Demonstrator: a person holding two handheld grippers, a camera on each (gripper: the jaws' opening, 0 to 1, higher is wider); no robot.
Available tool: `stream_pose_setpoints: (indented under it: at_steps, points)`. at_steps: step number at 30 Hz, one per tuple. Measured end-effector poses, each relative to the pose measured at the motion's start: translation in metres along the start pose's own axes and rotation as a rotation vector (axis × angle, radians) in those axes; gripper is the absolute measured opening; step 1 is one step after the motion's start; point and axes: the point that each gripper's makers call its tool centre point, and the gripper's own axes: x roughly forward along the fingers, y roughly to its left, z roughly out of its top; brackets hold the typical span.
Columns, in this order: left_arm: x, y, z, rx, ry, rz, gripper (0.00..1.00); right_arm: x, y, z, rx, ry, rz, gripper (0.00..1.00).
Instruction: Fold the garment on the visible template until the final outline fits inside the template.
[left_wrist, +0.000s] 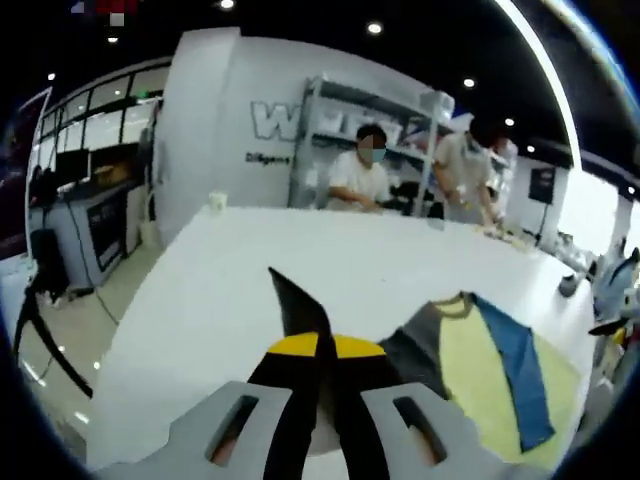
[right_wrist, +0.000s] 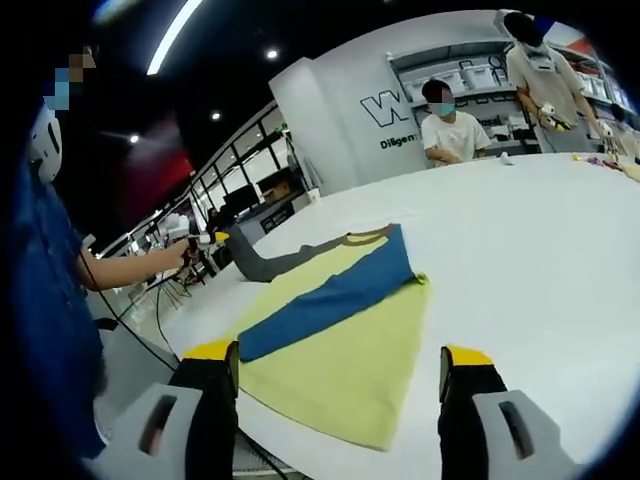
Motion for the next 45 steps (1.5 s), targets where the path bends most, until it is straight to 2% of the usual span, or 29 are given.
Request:
stream_pose_setpoints:
  at_steps: [4,5,9,14,15,21,23,25,28,31,33,34,36,37,38,39,40,41,43,45]
  points:
    - [0.005,0.007,-0.008,0.018,0.026,0.028,0.00,0.002,0.006,-0.002,-0.003,0.016,0.006,0.81]
    - [0.006,0.007,-0.015,0.019,0.053,0.029,0.00,0.003,0.009,-0.003,-0.006,0.022,0.009,0.81]
    - [0.010,0.010,-0.021,-0.013,0.078,0.034,0.00,0.008,0.011,-0.003,-0.012,0.038,0.015,0.80]
    - [0.022,0.026,-0.018,-0.028,0.070,0.047,0.00,0.013,0.014,-0.001,-0.023,0.046,0.025,0.80]
    - [0.037,0.036,-0.016,-0.045,0.066,0.030,0.00,0.015,0.015,-0.001,-0.029,0.051,0.033,0.80]
    - [0.035,0.035,-0.018,-0.057,0.042,0.067,0.00,0.018,0.021,-0.005,-0.042,0.080,0.065,0.79]
    - [0.039,0.044,-0.018,-0.057,0.043,0.126,0.00,0.018,0.016,-0.009,-0.030,0.089,0.054,0.79]
    - [0.038,0.052,-0.018,-0.057,0.048,0.158,0.00,0.018,0.015,-0.011,-0.024,0.096,0.054,0.79]
    - [0.034,0.041,-0.013,-0.005,0.061,0.153,0.00,0.019,0.011,-0.015,-0.011,0.092,0.056,0.79]
    - [0.033,0.025,0.009,0.041,0.041,0.113,0.00,0.019,0.007,-0.016,-0.002,0.075,0.063,0.78]
    - [0.034,0.011,0.032,0.106,0.002,0.091,0.00,0.016,0.004,-0.018,0.010,0.060,0.062,0.78]
    - [0.032,-0.007,0.042,0.128,-0.012,0.056,0.00,0.016,0.004,-0.018,0.014,0.052,0.063,0.78]
    - [0.031,-0.037,0.059,0.233,-0.011,-0.001,0.00,0.016,0.005,-0.020,0.023,0.040,0.067,0.77]
    - [0.031,-0.064,0.069,0.263,-0.007,-0.066,0.00,0.015,0.004,-0.021,0.027,0.027,0.069,0.77]
    - [0.031,-0.072,0.072,0.286,-0.010,-0.078,0.00,0.014,0.003,-0.021,0.029,0.024,0.070,0.77]
    - [0.031,-0.088,0.076,0.323,-0.015,-0.109,0.00,0.014,0.003,-0.021,0.032,0.017,0.072,0.77]
    - [0.030,-0.113,0.083,0.367,-0.023,-0.166,0.00,0.011,0.002,-0.022,0.037,0.003,0.072,0.77]
    - [0.029,-0.129,0.086,0.412,-0.030,-0.187,0.00,0.009,0.001,-0.021,0.042,-0.007,0.072,0.77]
    - [0.027,-0.138,0.087,0.433,-0.035,-0.203,0.00,0.008,0.000,-0.021,0.043,-0.011,0.071,0.76]
    - [0.025,-0.171,0.093,0.483,-0.071,-0.279,0.00,0.002,-0.002,-0.022,0.051,-0.032,0.067,0.76]
